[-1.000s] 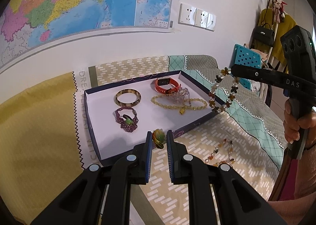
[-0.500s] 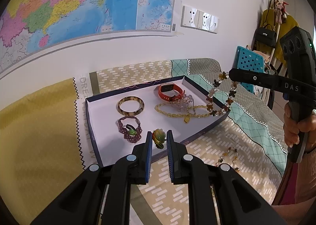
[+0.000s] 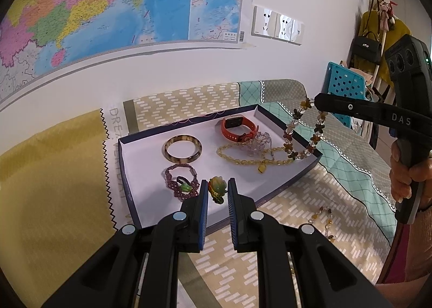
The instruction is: Organize jewelry
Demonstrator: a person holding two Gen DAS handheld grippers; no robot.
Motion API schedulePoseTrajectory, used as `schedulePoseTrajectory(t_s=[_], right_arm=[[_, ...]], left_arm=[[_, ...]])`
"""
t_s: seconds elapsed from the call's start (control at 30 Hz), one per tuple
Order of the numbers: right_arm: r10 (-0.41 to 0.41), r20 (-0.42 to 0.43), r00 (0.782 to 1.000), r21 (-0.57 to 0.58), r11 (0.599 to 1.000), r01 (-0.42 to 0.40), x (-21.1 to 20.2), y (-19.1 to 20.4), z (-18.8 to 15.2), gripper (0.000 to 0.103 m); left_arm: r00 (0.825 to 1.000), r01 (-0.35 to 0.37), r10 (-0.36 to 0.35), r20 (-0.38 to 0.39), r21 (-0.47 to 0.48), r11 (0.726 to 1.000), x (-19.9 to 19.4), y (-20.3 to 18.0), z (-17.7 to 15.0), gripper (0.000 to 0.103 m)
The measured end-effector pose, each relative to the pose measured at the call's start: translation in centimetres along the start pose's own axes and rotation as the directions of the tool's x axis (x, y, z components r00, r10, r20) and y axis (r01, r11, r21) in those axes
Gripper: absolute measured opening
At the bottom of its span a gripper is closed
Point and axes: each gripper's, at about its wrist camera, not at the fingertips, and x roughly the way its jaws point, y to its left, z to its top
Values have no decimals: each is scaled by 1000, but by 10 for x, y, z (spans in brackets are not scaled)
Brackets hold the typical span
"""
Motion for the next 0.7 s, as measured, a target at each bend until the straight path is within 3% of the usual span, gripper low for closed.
schedulePoseTrajectory(t_s=[0.7], right_arm=[[8,-19,1000,11,1000,-8,16,-3,1,10]], left_arm=[[1000,-18,18,-10,11,1000,12,-1,7,13]])
